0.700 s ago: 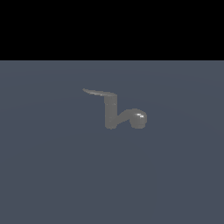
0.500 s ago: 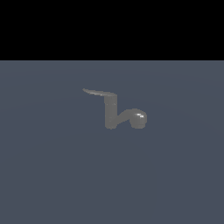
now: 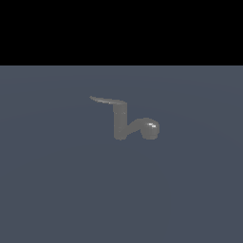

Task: Turn on the faucet by rotating a designated handle.

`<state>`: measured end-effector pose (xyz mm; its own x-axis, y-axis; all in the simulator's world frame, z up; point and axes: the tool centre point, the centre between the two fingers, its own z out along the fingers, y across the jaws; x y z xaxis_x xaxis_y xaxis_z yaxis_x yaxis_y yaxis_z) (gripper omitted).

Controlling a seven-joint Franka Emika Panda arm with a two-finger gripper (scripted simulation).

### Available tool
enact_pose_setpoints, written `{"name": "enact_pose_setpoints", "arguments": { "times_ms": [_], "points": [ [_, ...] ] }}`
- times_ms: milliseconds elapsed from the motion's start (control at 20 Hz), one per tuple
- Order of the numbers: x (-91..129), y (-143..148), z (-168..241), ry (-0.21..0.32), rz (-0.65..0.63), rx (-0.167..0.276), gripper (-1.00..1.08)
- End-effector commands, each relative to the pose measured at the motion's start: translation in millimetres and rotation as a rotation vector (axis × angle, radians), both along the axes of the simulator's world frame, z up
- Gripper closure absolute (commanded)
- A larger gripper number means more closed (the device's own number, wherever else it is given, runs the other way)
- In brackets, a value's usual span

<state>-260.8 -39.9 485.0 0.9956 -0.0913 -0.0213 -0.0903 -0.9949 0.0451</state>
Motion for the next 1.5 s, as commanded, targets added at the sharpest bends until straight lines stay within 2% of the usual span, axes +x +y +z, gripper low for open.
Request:
{"name": "enact_pose_setpoints", "arguments": {
  "times_ms": [0, 300, 650, 1150, 1450],
  "points": [
    [-0.1, 0.3, 0.1, 0.0, 0.0, 0.0, 1.08],
    [9.6, 2.2, -2.4, 0.0, -0.022, 0.015, 1.08],
    [38.0, 9.3, -11.0, 0.001, -0.089, 0.057, 1.08],
    [110.0, 30.8, -43.4, 0.024, -0.287, 0.139, 1.08],
    [156.6, 47.5, -74.2, 0.047, -0.438, 0.168, 1.08]
  ]
}}
